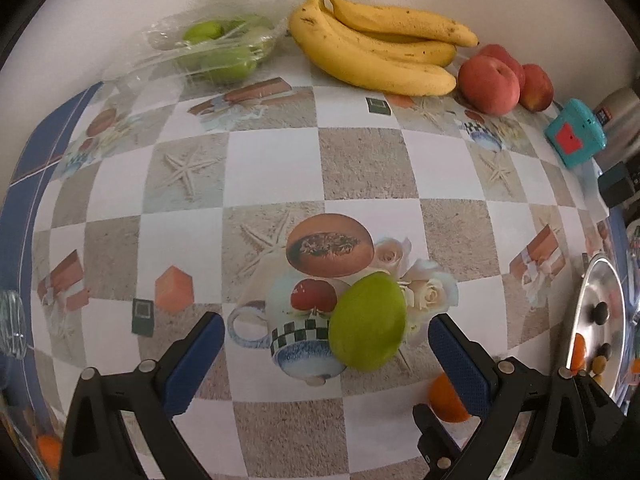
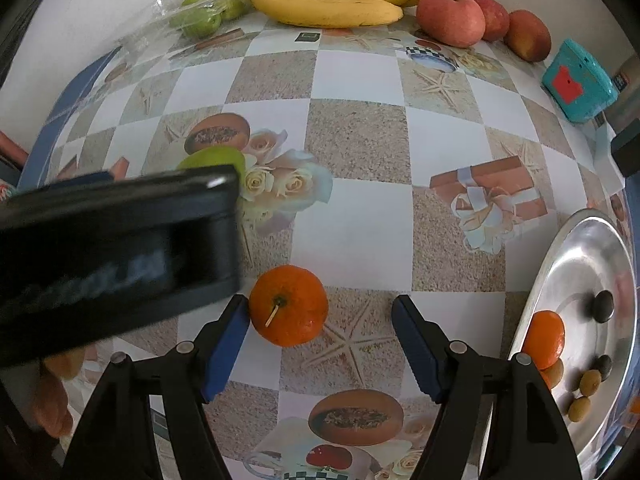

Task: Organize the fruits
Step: 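Close the left tool on the green pear while the right tool grasps the mandarin, then carry the green pear and mandarin over the steel basin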

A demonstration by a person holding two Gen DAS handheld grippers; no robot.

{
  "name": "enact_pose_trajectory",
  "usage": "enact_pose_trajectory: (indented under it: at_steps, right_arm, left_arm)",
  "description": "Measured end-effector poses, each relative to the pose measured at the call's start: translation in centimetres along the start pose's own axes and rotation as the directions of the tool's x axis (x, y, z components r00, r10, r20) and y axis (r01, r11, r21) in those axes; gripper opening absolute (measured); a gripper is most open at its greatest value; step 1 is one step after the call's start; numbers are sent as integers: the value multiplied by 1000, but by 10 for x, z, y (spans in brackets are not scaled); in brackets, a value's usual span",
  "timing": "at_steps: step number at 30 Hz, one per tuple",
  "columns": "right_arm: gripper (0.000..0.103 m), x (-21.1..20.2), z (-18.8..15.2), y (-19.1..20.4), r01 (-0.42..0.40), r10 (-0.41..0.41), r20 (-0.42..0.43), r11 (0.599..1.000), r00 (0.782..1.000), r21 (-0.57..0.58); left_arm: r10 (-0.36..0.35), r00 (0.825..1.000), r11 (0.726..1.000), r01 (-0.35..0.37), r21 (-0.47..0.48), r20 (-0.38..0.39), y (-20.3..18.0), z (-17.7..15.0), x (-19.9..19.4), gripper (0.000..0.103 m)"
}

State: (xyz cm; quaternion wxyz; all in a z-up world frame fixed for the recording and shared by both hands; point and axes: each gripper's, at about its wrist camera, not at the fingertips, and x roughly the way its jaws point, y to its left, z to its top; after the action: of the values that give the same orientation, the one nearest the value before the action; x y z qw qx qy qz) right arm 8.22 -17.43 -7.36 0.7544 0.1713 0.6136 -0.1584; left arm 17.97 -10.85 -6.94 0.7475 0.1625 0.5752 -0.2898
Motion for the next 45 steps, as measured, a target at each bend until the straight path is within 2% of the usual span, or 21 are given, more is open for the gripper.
enact_pose_trajectory:
  at_steps: [3,5,6,7,9,11,13,22,29,40,45]
  right_arm:
    - [74,1,-1,2,20,-20,6,1000,1000,2]
    - [69,1,-3,5,10,-10,13,1000,1000,10]
    - [62,0,-3,6,8,-8,16,1000,1000,12]
    - [53,-2,-3,7,7,-7,21,1000,1000,10]
    - [43,-3,-4,10,-8,7,18,1000,1000,7]
    - [39,-4,-4,11,-10,10,16,1000,1000,7]
    - [38,-5,-4,11,-8,7,18,1000,1000,22]
    - [37,-20,-4,-7,-35,32,41,997,999,63]
    - [37,-45,-4,-15,-50,43,83,996,996,76]
    - [37,-71,-23,-33,-84,72,99,989,992,121]
    - [37,-84,-33,-44,-83,68,112,987,991,136]
  left_arm:
    - [-7,1000,1000,7,3,-1,0,3,5,102]
    - [-29,1000,1000,29,1,-1,0,3,4,99]
    - [-41,999,999,41,7,0,-1,3,4,96]
    - [-48,999,999,48,14,-1,-2,3,3,89]
    - [-60,998,998,61,25,-3,-6,2,3,80]
    - [-86,996,996,86,20,-10,-8,2,3,66]
    - [-117,993,993,117,9,-14,-8,2,3,45]
    - [-125,992,991,125,-45,1,-2,-4,-6,44]
    - [-92,996,981,87,-173,-16,7,-11,-22,44]
    - [-55,998,952,57,-300,13,7,-48,-53,44]
    - [-34,998,947,46,-318,43,-5,-62,-69,44]
